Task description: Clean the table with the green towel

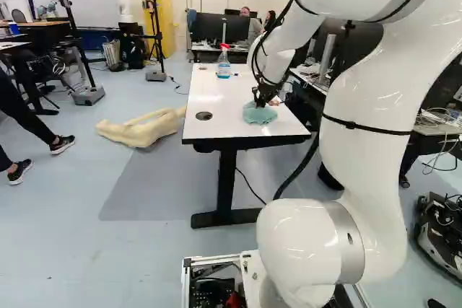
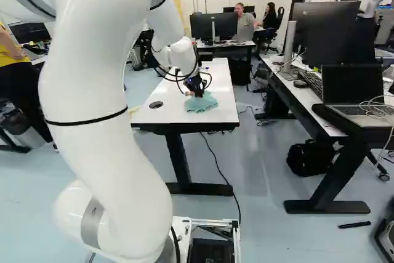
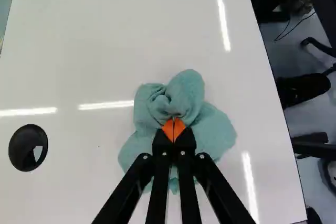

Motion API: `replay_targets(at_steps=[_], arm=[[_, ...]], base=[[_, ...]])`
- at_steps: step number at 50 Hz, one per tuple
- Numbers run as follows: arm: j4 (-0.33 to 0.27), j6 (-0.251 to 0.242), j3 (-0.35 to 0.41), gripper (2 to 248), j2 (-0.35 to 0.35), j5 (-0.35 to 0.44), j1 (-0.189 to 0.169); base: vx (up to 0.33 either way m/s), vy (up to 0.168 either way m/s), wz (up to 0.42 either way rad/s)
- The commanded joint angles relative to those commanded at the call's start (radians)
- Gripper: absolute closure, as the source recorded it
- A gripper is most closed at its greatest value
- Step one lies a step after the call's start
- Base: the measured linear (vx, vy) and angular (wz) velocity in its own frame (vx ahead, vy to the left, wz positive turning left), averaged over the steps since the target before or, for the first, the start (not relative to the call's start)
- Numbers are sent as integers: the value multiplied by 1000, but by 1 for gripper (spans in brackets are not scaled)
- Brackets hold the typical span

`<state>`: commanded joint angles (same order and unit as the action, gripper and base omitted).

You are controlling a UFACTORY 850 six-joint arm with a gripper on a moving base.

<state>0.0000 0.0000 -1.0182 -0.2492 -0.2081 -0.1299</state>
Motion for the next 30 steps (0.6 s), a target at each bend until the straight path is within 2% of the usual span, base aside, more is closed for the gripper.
replay_targets(at_steps=[30], arm=[[0, 0, 12, 230, 81, 0, 0]], base=[[0, 0, 0]])
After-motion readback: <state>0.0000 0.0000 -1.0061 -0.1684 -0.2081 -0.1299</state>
